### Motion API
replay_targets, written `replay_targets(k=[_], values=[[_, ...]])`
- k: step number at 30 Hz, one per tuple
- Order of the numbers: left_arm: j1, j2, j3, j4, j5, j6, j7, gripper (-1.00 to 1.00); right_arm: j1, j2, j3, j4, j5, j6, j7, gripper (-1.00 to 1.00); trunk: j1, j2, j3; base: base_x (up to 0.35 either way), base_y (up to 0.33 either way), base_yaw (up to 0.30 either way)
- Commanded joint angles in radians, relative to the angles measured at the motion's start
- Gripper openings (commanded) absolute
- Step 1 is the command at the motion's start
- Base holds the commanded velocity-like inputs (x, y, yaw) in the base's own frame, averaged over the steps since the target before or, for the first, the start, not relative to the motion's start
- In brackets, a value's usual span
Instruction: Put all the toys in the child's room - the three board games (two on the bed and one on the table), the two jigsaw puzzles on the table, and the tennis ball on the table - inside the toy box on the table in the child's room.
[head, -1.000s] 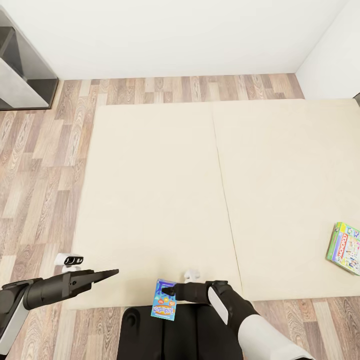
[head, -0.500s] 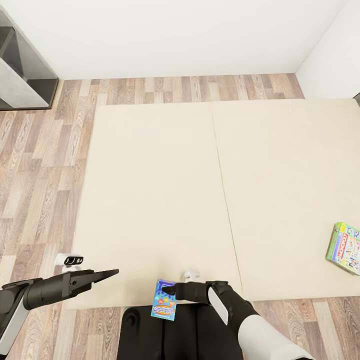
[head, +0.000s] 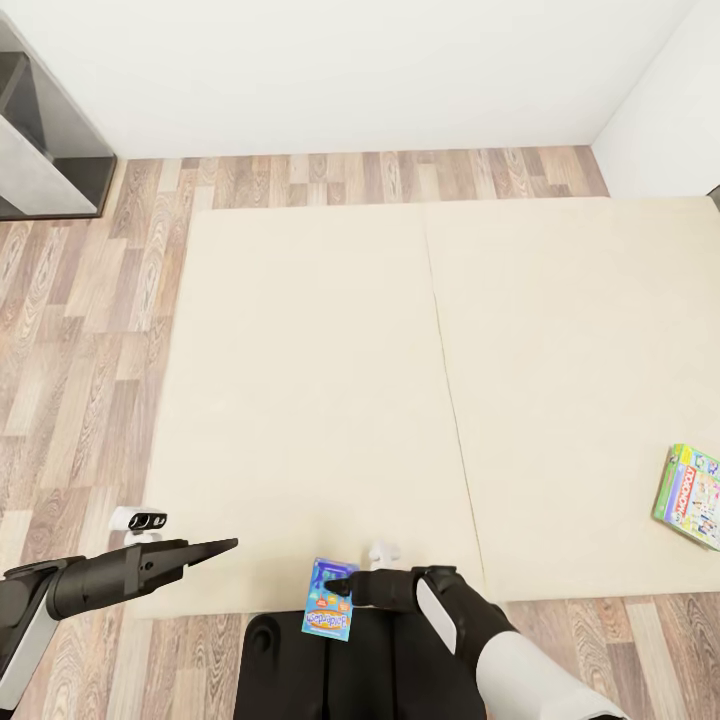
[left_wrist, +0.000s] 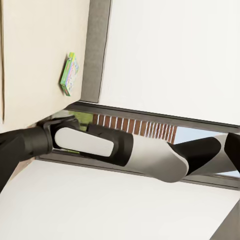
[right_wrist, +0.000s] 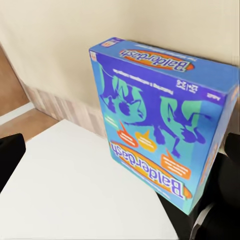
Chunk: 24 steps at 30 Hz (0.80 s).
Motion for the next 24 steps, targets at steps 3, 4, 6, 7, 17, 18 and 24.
replay_targets(k=[3,4,6,7,17,18,24], values=[[0.000,0.000,0.000,0.000,0.000,0.011,-0.004,1.00,0.000,0.000,0.001,0.015,-0.008,0.008,-0.002,1.00,0.001,-0.002,-0.003,0.000,0.000,0.000],[0.000,0.000,0.000,0.000,0.000,0.011,-0.004,1.00,0.000,0.000,0.001,0.020,-0.009,0.008,-0.002,1.00,0.001,-0.002,-0.003,0.000,0.000,0.000],[0.000,0.000,0.000,0.000,0.000,0.011,-0.004,1.00,0.000,0.000,0.001,0.024,-0.009,0.008,-0.002,1.00,0.001,-0.002,-0.006,0.000,0.000,0.000],[0.000,0.000,0.000,0.000,0.000,0.011,-0.004,1.00,0.000,0.000,0.001,0.025,-0.009,0.008,-0.002,1.00,0.001,-0.002,-0.007,0.000,0.000,0.000],[0.000,0.001,0.000,0.000,0.000,0.011,-0.004,1.00,0.000,0.000,0.001,0.028,-0.007,0.006,-0.002,1.00,0.001,-0.002,-0.016,0.000,0.000,0.000],[0.000,0.002,0.000,0.000,0.000,0.011,-0.004,1.00,0.000,0.000,0.002,0.028,-0.006,0.006,-0.002,1.00,0.001,-0.002,-0.016,0.000,0.000,0.000],[0.000,0.002,0.000,0.000,0.000,0.011,-0.004,1.00,0.000,0.000,0.003,0.028,-0.005,0.005,-0.002,1.00,0.001,-0.002,-0.017,0.000,0.000,0.000]])
